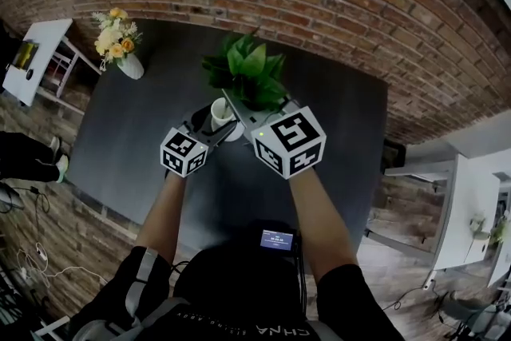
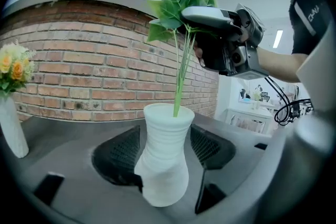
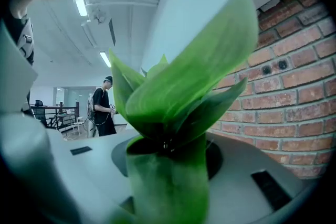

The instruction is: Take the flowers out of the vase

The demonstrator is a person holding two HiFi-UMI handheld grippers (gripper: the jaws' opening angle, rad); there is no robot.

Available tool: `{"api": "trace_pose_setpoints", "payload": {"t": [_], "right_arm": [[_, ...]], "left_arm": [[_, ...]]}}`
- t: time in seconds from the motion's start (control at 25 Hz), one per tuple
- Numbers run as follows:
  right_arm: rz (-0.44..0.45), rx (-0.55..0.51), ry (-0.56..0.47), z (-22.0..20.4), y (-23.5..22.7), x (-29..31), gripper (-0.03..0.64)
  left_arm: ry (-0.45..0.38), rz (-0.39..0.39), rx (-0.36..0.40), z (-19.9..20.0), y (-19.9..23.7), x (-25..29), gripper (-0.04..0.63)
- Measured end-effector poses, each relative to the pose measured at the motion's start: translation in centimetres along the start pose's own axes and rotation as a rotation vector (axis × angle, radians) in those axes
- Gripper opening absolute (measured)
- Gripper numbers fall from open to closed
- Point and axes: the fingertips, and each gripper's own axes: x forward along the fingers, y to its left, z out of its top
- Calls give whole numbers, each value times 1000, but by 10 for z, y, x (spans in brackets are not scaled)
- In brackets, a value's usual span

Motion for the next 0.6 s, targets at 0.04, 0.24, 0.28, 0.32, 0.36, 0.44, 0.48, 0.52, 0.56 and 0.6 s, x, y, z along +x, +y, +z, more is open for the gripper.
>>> {"api": "trace_pose_setpoints", "payload": {"t": [0.04, 0.24, 0.28, 0.32, 0.36, 0.44, 0.48, 0.52, 0.56, 0.6], "right_arm": [[-4, -5, -11, 8, 0, -4, 101], [-22, -13, -76, 48, -2, -29, 101], [-25, -14, -92, 56, -2, -35, 101], [-30, -17, -110, 64, -2, -41, 101], [-35, -22, -129, 72, -2, -47, 101], [-49, -34, -157, 88, -3, -62, 101], [-55, -41, -163, 93, -4, -69, 101], [-62, -49, -163, 95, -5, -77, 101], [-69, -56, -156, 94, -7, -84, 101], [-80, -60, -142, 90, -9, -91, 101]], "left_arm": [[0, 3, 3, 2, -1, -3, 284], [-22, 27, 34, 16, -5, -26, 284], [-28, 32, 41, 20, -6, -31, 284], [-33, 38, 49, 23, -7, -37, 284], [-38, 44, 56, 27, -7, -42, 284], [-50, 54, 64, 34, -8, -51, 284], [-56, 58, 64, 36, -9, -56, 284], [-62, 63, 63, 38, -11, -61, 284], [-68, 68, 60, 39, -12, -67, 284], [-74, 74, 58, 40, -13, -73, 284]]}}
